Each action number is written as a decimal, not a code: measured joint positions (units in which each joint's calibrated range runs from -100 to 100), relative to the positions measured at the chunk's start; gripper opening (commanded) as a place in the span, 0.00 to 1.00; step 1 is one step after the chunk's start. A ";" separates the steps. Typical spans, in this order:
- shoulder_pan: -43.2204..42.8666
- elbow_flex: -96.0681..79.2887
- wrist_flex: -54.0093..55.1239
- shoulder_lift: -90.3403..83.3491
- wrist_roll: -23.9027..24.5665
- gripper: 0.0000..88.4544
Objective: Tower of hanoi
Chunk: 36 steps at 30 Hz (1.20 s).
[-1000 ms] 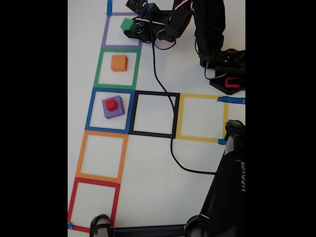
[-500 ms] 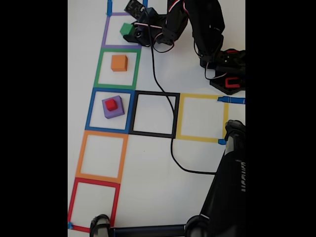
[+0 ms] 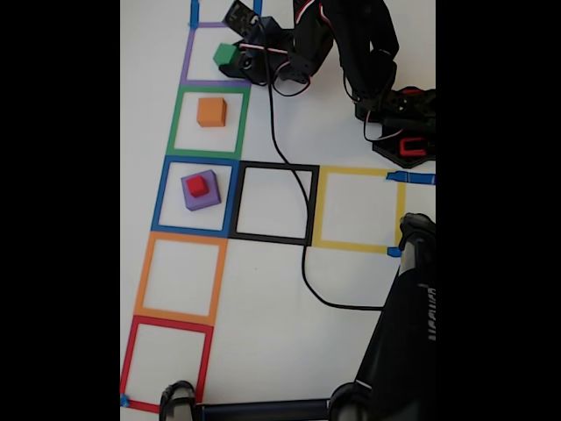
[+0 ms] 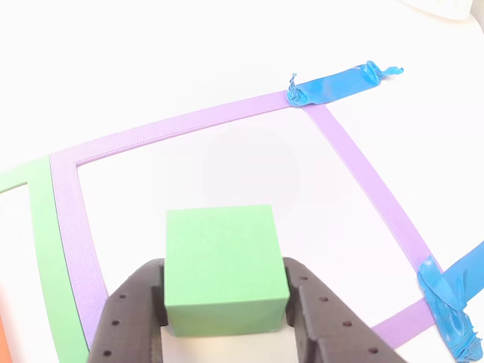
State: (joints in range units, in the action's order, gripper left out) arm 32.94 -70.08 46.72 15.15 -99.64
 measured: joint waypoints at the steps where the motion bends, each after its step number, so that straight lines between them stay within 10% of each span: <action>1: 0.00 0.00 0.00 0.00 0.00 0.14; 22: 0.00 -4.52 -5.48 -12.66 -0.36 0.11; 36: -5.97 -4.34 -64.41 -66.61 0.00 0.00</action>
State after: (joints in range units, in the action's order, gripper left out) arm 26.97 -74.41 -17.69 -51.46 -99.64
